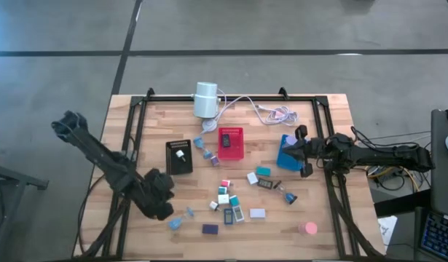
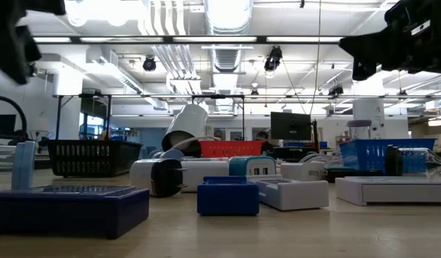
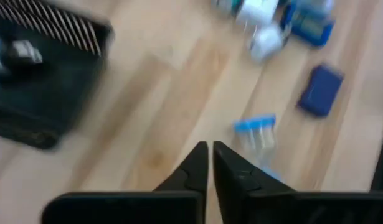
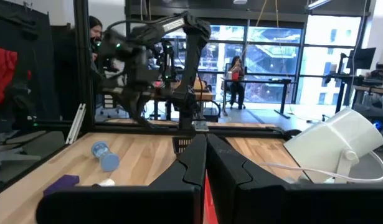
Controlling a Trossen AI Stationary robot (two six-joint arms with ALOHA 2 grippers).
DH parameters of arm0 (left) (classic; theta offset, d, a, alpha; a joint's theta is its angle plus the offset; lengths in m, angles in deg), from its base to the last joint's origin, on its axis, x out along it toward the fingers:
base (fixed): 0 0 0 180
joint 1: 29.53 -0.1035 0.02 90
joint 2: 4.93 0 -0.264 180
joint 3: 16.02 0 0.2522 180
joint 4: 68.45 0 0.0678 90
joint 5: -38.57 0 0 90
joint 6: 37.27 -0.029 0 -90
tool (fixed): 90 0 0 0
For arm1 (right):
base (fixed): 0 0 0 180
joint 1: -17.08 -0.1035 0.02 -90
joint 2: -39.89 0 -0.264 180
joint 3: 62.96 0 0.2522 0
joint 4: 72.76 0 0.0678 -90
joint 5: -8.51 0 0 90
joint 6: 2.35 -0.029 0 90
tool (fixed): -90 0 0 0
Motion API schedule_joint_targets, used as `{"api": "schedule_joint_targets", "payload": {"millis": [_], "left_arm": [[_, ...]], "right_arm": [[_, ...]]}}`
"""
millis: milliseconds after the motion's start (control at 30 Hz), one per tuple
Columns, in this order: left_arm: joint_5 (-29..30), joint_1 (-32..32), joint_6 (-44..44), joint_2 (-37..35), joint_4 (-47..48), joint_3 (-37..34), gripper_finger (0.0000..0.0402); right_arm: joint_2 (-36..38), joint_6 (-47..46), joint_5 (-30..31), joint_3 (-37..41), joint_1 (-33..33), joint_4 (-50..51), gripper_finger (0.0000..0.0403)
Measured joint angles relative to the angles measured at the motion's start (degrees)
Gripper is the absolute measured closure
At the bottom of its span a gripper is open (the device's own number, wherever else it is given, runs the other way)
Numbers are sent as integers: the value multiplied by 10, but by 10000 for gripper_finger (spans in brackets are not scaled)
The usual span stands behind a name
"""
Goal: Pick & Place Office items
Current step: Put the bottom light blue hourglass into the blue basket
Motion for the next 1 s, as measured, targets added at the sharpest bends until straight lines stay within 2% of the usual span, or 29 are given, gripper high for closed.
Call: {"api": "schedule_joint_targets", "payload": {"millis": [233, 400, 567, 700, 1000], "left_arm": [[-77, 14, 20, 101, -22, 65, 251], [-89, 31, 37, 135, -36, 110, 148], [-96, 38, 71, 162, -36, 114, 67], [-136, 38, 73, 183, -34, 100, 38], [-155, 37, 63, 217, -50, 78, 39]], "right_arm": [[-1, 2, 0, 0, 0, 1, 394], [-1, 16, 0, 0, 0, 0, 394], [-1, 34, 0, 0, 0, -1, 394], [-1, 45, 0, 0, 0, -5, 394], [-1, 39, -1, 0, 0, -15, 394]]}}
